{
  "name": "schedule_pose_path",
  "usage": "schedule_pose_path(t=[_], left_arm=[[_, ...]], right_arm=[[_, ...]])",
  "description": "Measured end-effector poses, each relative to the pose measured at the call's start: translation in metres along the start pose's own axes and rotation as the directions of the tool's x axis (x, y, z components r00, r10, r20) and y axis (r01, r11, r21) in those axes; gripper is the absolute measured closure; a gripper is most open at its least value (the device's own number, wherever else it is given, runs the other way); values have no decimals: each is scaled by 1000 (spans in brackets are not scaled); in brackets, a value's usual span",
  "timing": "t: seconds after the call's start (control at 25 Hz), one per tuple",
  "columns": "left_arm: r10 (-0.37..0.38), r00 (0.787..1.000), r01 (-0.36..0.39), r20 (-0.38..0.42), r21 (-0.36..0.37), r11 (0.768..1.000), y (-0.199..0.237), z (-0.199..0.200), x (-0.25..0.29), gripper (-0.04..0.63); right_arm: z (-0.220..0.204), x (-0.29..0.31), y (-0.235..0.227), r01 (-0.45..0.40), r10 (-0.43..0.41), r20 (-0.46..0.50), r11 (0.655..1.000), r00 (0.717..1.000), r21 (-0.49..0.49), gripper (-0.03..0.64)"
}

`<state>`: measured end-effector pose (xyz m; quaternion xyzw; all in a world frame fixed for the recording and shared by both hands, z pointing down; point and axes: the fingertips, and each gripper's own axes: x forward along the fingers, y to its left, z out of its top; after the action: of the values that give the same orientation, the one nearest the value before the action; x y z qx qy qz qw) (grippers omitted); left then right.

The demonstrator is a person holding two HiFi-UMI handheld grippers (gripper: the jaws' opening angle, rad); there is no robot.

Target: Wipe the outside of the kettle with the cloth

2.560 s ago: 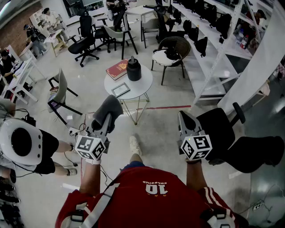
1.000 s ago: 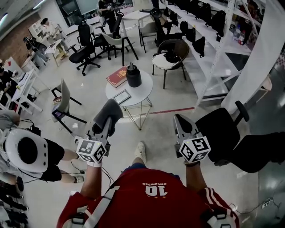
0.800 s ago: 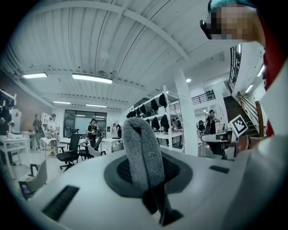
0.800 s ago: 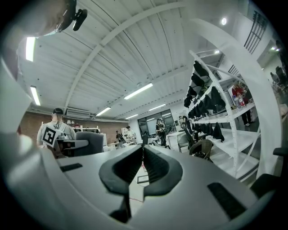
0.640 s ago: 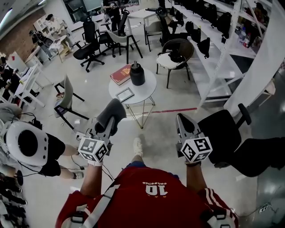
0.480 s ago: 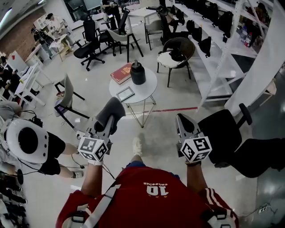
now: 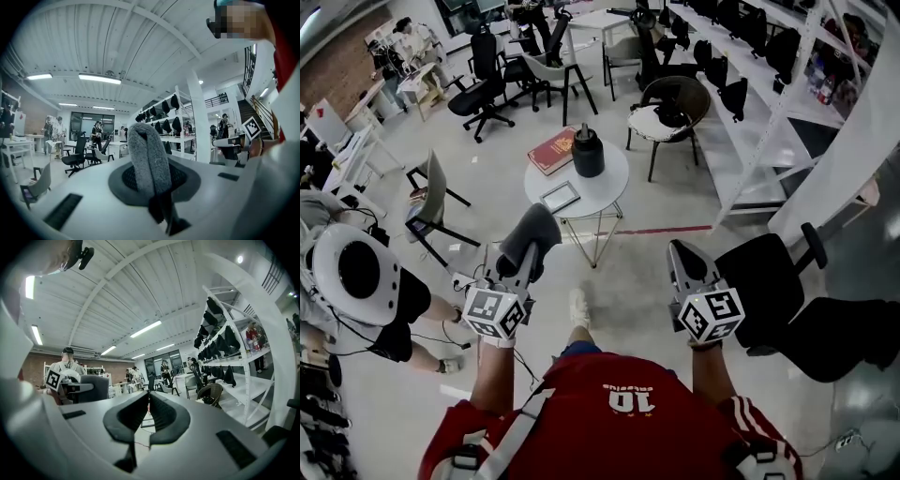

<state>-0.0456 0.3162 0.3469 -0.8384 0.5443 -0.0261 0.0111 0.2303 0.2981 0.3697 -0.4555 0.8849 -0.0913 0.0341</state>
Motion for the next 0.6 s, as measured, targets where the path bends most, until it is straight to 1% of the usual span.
schedule_pose_path(t=[0.12,0.32,0.48,0.6], left_arm=[[-2,1000,2,9,-17,1000,10,-3,10,548],[-9,1000,9,6,-20,1000,34,-4,31,548],[-17,1000,17,2,-22,1000,62,-2,49,548],[-18,1000,18,2,-32,999,91,-3,68,548]], right_arm=[[0,13,-2,-3,3,-3,1000,1000,0,600],[1,47,-3,-9,8,-20,1000,1000,-10,600],[2,81,-3,-10,9,-37,1000,999,-8,600],[8,113,0,-9,9,-32,1000,999,-9,600]])
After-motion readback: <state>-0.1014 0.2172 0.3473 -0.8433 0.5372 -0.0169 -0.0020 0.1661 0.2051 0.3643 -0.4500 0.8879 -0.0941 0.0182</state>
